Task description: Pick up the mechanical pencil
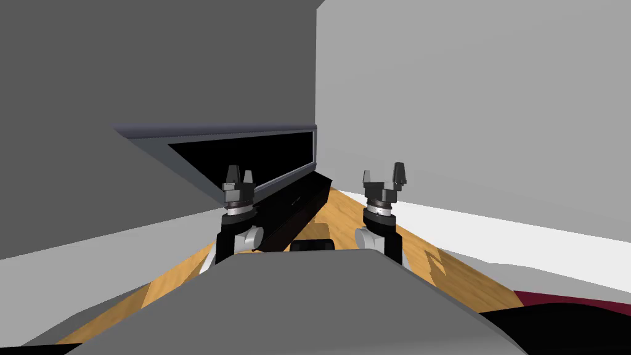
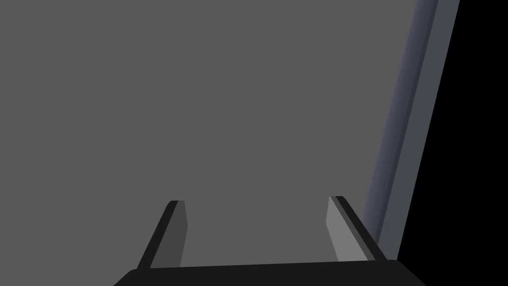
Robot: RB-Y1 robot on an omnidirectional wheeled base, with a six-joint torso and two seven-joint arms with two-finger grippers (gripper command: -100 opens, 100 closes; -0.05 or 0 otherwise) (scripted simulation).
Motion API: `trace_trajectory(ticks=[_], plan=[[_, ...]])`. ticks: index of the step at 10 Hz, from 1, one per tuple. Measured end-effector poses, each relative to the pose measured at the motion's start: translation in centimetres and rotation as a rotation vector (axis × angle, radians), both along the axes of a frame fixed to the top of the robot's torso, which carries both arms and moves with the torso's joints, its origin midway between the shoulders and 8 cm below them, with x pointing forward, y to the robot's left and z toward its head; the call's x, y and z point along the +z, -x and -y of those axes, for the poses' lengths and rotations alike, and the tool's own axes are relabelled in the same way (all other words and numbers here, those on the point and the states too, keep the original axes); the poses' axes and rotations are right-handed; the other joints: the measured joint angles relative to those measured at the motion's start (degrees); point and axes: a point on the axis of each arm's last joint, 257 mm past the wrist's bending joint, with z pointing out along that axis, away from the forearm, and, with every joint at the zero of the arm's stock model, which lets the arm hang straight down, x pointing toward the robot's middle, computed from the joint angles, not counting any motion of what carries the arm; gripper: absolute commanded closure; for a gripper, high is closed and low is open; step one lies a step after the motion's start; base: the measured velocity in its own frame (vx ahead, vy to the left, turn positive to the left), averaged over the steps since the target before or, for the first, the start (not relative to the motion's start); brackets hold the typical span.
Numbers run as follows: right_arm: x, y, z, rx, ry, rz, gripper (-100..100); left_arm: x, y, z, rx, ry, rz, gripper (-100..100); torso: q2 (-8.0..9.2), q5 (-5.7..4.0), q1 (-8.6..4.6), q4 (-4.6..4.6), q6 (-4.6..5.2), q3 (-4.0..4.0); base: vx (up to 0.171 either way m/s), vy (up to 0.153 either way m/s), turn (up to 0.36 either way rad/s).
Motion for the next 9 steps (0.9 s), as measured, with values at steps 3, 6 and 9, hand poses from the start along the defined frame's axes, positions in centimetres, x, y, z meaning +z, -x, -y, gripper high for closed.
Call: trace_trajectory(ticks=[3, 6, 9], plan=[[0.0, 0.0, 0.0, 0.000, 0.000, 0.000, 0, -2.1, -1.3, -0.4, -0.030, 0.011, -0.081, -100, -0.19, -0.03, -0.15, -0.04, 0.01, -0.11, 0.052, -0.043, -0.098], [0.0, 0.0, 0.0, 0.000, 0.000, 0.000, 0, -4.8, -2.8, -1.5, -0.055, 0.049, -0.177, -100, -0.21, -0.04, -0.15, -0.05, -0.01, -0.13, 0.054, -0.042, -0.095], [0.0, 0.0, 0.0, 0.000, 0.000, 0.000, 0, -7.8, -4.1, -2.6, -0.072, 0.101, -0.276, -100, -0.22, -0.04, -0.16, -0.05, -0.01, -0.13, 0.061, -0.041, -0.100]])
